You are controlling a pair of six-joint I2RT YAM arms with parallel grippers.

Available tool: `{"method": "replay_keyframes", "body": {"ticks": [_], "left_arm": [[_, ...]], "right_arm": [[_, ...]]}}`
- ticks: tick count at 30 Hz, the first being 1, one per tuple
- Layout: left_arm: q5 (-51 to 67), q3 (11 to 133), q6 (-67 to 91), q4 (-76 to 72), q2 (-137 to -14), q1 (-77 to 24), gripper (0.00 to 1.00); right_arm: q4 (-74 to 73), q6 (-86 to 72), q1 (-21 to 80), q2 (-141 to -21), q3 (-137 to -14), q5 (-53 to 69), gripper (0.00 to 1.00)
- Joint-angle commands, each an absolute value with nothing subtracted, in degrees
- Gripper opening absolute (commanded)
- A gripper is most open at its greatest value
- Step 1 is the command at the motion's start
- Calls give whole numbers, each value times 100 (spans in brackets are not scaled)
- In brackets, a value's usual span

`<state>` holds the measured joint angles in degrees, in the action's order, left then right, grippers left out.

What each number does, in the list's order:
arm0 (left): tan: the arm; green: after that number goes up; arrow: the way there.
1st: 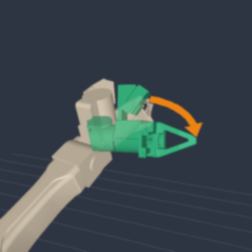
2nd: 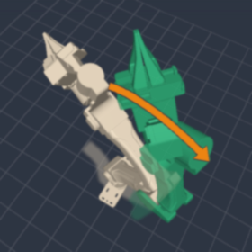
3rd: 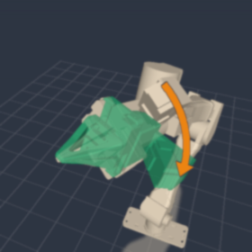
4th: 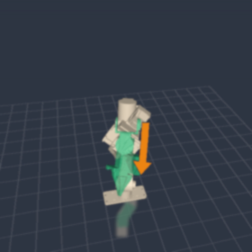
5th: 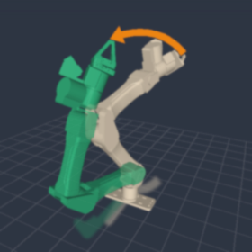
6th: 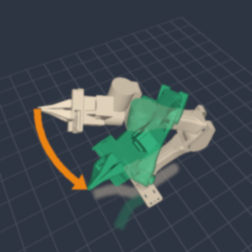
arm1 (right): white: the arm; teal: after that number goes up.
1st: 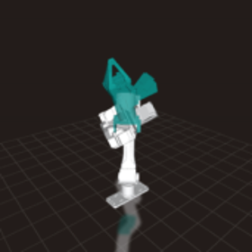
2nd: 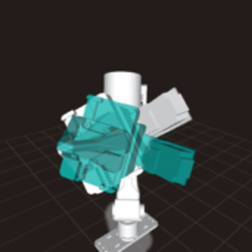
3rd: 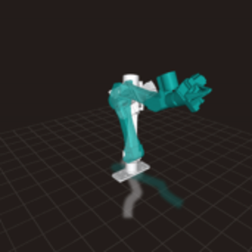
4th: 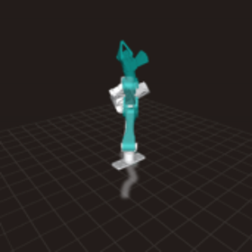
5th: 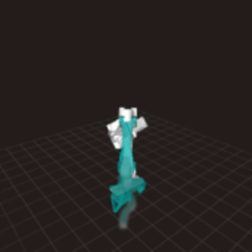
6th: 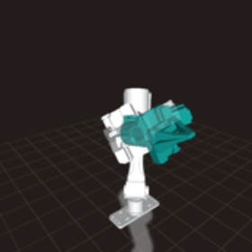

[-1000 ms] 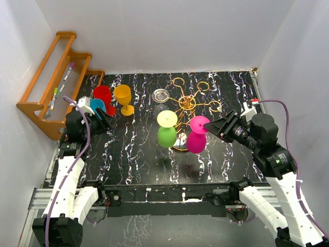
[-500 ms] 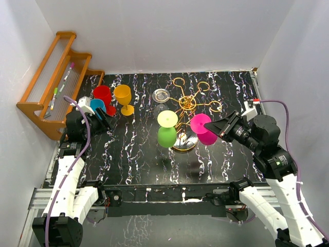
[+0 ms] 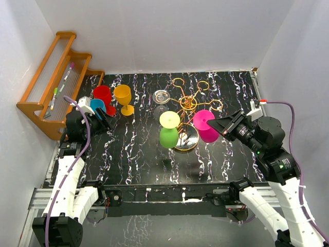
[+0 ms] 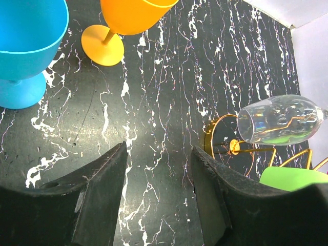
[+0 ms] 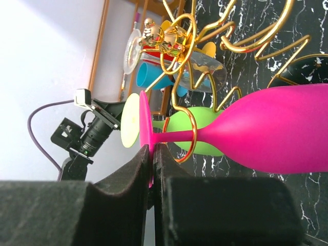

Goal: Take the wine glass off the wine glass rack

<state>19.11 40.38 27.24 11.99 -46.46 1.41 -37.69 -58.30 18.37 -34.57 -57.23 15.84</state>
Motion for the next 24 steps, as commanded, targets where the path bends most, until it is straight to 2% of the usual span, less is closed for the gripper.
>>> {"method": "replay_keyframes", "body": {"ticks": [1, 24], "left_arm": [[1960, 4038, 2704, 1117, -4594, 183, 52], [1942, 4063, 2675, 1123, -4684, 180, 52]], "right_arm": [[-2976, -5982, 1837, -3469, -5791, 1495, 8], [-1810, -6287, 1836, -4104, -5420, 2445, 8]]}}
